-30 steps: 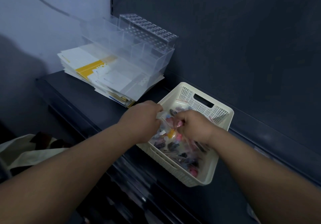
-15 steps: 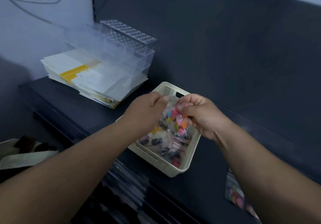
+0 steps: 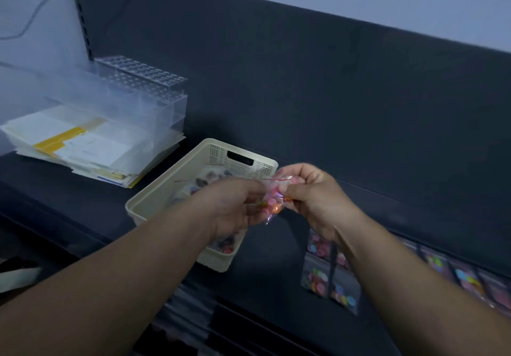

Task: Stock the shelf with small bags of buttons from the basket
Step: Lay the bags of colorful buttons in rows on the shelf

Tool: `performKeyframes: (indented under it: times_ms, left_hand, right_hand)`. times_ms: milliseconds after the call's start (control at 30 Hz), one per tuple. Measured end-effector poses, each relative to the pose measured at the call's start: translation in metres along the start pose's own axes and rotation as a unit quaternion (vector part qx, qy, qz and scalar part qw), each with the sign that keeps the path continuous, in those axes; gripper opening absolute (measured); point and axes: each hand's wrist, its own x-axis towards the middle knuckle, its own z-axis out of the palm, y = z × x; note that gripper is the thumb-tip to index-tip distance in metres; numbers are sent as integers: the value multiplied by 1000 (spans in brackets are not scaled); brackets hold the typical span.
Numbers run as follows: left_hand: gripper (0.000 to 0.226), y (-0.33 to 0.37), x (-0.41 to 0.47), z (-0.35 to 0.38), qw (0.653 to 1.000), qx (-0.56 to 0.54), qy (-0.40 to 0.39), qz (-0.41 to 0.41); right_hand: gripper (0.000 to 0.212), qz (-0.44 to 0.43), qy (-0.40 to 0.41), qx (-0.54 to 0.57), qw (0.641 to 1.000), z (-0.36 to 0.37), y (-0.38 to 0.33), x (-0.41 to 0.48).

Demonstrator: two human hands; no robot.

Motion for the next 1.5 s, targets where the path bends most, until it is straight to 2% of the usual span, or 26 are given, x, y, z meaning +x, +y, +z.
performKeyframes:
  times_ms: [67,167,233,467,567,667,800,933,1067,1233,1367,1400,1433,1500]
  left_hand:
    - [21,-7,3,14,999,43,3,17]
    - [46,-20,9,34,997,71,5,17]
    - [54,-29,12,48,996,92,11,17]
    - [41,-51,15,86,981,194,-16,16]
    - [35,-58,17,98,980,198,-23,-3]
    - [32,-63,20,110,982,187,-32,-17]
    - [30,-69,22,125,981,183,-56,-33]
    - [22,-74,24,140,974,203,-81,-55]
    - [20,-79,29,148,975,207,-69,-42]
    - [26,-81,36,145,982,182,-27,-43]
    - [23,-83,38,141,983,178,-18,-41]
    - [22,-84,37,141,983,178,-17,-39]
    - [20,-84,36,141,983,178,-17,-38]
    - [21,-86,34,141,983,182,-16,-37]
  right_hand:
    - [24,3,17,7,1000,-15,3,-15]
    - [27,6,38,36,999,-37,7,-37]
    - [30,19,49,55,997,-50,9,-52]
    - [47,108,85,159,978,-91,18,-92]
    - [35,126,113,161,972,-100,25,-104]
    - [23,129,149,110,974,-109,32,-115]
    - [19,118,186,56,974,-125,38,-127]
    - [20,114,182,67,974,-137,42,-139]
    - [22,119,212,23,970,-150,49,-150]
    - [21,136,310,-78,938,-163,63,-165]
    - [25,152,312,-67,936,-162,81,-165]
    - [27,151,307,-111,933,-162,84,-166]
    - [29,147,304,-205,919,-162,86,-167]
    - [35,123,283,-415,856,-164,86,-173]
